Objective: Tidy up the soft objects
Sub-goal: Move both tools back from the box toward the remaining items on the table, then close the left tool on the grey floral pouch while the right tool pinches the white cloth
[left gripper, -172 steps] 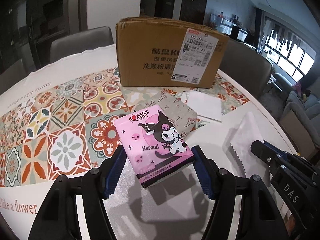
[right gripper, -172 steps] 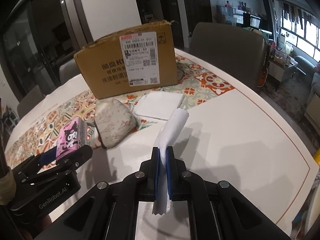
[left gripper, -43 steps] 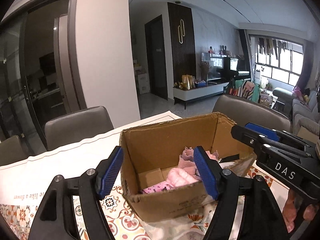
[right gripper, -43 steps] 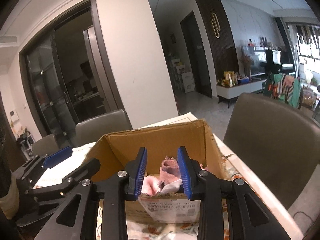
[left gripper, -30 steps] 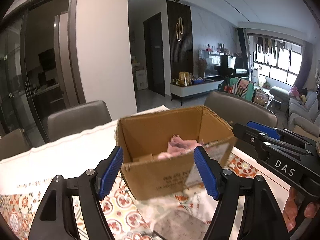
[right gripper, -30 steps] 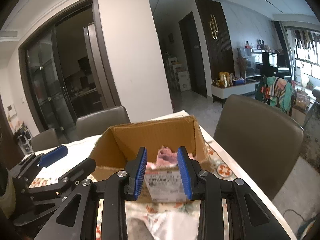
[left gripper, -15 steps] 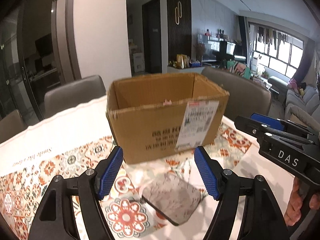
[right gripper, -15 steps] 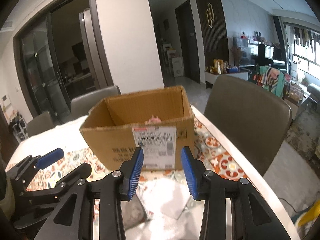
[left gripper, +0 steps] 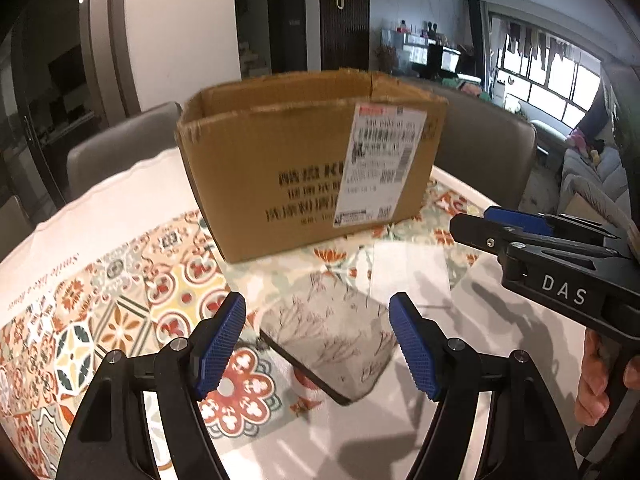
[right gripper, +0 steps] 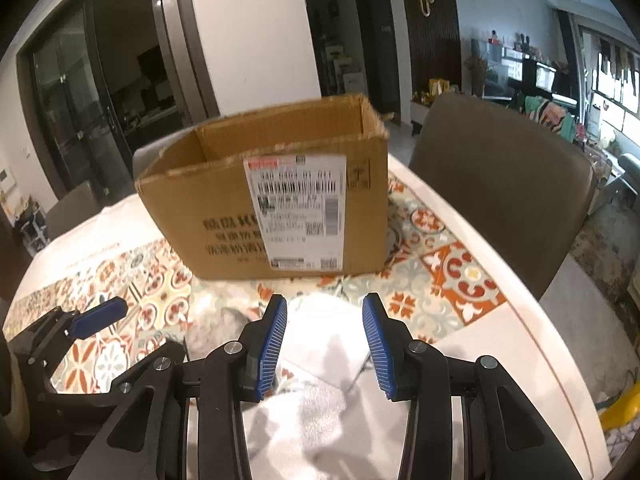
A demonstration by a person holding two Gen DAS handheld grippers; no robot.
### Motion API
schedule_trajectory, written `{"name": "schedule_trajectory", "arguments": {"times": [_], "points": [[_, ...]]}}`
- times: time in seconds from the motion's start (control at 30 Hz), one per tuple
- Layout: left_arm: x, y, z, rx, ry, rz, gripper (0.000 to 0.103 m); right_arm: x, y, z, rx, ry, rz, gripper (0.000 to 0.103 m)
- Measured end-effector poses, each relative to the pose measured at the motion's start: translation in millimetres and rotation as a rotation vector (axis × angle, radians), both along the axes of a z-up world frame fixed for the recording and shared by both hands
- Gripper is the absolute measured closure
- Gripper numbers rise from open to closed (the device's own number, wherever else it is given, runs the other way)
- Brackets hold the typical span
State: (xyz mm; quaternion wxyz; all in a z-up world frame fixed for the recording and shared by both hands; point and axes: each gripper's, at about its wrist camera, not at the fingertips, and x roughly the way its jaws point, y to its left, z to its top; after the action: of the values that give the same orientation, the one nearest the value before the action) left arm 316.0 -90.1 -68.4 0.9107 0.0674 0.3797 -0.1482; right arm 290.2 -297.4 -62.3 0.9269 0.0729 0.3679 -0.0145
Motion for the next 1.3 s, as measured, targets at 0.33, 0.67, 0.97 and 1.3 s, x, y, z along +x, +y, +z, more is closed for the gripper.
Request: {"name": "schedule_trajectory", "arguments": {"times": [0.33,0.67,0.97,1.3], "points": [[-2,-14,-27,0.004,0.067,-0.047,0.028,13,-5,-27,0.034,0.096,0.040,0.062],[6,-24,-45,0.010,0.103,-0.048,0.028,37,-2,-48,0.012,0.165,0.086,0.054],[10,-32,-60,0.038,0.123,-0.062,0.027,53,4,-66,-0.021,0.209,0.106,0.054],[13,-33,-65,0.053,0.096,-0.059,0.038,59,12,-77,-0.091,0.212,0.111,0.054]]}}
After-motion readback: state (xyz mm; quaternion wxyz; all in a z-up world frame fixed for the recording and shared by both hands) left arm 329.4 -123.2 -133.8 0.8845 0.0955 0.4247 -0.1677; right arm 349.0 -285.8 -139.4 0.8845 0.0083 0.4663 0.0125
